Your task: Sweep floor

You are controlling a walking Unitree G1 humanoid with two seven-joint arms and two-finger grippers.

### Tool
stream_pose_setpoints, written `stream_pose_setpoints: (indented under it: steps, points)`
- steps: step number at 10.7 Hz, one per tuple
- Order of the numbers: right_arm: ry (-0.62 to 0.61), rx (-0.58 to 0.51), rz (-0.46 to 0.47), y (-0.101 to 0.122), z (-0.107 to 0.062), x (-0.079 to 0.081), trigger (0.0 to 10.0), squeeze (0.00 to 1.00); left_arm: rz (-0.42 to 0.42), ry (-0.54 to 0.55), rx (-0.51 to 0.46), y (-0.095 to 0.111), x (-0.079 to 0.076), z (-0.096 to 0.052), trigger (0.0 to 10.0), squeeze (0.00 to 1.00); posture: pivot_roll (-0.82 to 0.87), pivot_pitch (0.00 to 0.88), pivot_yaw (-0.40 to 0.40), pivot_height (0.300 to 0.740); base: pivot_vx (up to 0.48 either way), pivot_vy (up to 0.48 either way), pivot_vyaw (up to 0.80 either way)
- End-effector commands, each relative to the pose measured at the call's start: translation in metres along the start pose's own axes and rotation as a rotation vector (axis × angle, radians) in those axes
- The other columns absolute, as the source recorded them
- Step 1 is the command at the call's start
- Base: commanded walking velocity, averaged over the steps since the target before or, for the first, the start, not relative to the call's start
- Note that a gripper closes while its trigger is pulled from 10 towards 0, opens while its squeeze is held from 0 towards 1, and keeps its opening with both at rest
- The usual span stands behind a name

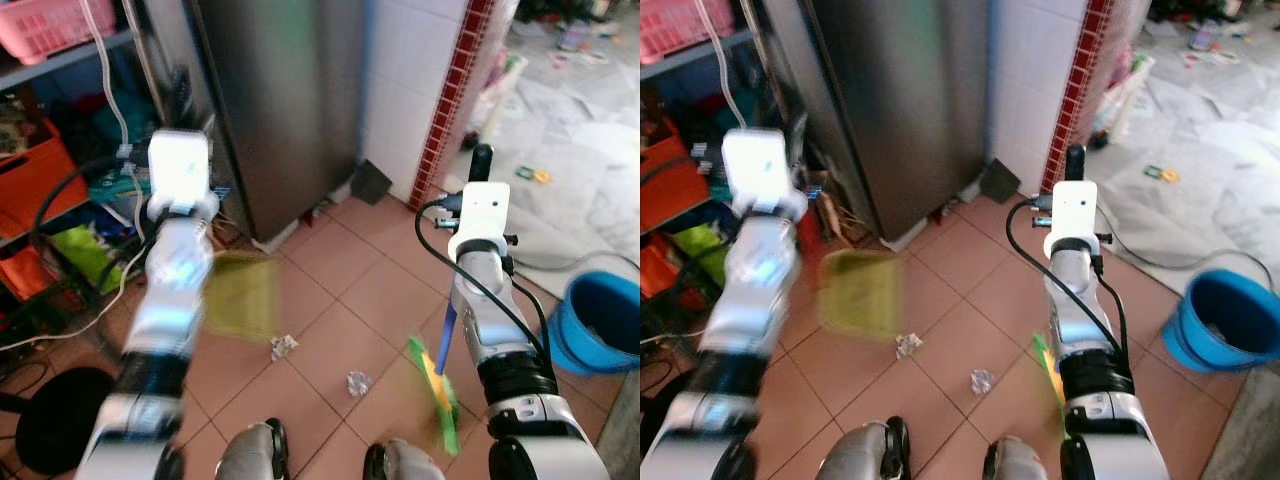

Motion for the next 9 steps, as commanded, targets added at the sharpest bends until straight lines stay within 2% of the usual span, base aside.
stream_pose_setpoints:
  steps: [1,2,4,6,8,9]
  points:
    - [-0.009,-0.035,-0.014,0.011,0.003,0.000,10.0,0.00,0.027,0.018,-0.016,0.007,0.008,0.000,10.0,0.00,-0.05,0.076,0.050,0.740,0.000,0.000,0.00]
    - [-0.010,-0.027,-0.017,0.009,0.004,-0.001,10.0,0.00,0.042,0.009,0.022,-0.005,0.008,-0.007,10.0,0.00,-0.05,0.079,0.050,0.740,0.000,0.000,0.00]
    - [-0.015,-0.014,-0.017,0.006,0.003,-0.001,10.0,0.00,0.029,-0.024,0.104,-0.039,-0.005,-0.023,10.0,0.00,-0.07,0.087,0.057,0.740,0.000,0.000,0.00]
    - [-0.027,0.006,-0.017,0.002,0.001,-0.007,10.0,0.00,0.062,-0.040,0.159,-0.067,-0.018,-0.026,10.0,0.00,-0.10,0.099,0.063,0.740,0.000,0.000,0.00]
    - [-0.041,0.014,-0.031,-0.003,-0.001,-0.017,10.0,0.00,0.089,-0.020,0.105,-0.058,-0.018,-0.016,10.0,0.00,-0.11,0.110,0.061,0.740,0.000,0.000,0.00]
    - [-0.042,0.031,-0.028,-0.006,-0.001,-0.018,10.0,0.00,0.103,0.002,0.104,-0.063,-0.013,-0.015,10.0,0.00,-0.11,0.111,0.060,0.740,0.000,0.000,0.00]
Point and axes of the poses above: a point about 5 cm out from each wrist's last joint towards the gripper, its own z axis pointing out of the wrist towards the gripper, its own y axis along the axis of the wrist's last joint, x = y × z, the point moved 6 cm from there along z, pointing out of the wrist towards the gripper, and after that the axes turned 8 degrees about -z, right-handed, at the moved point
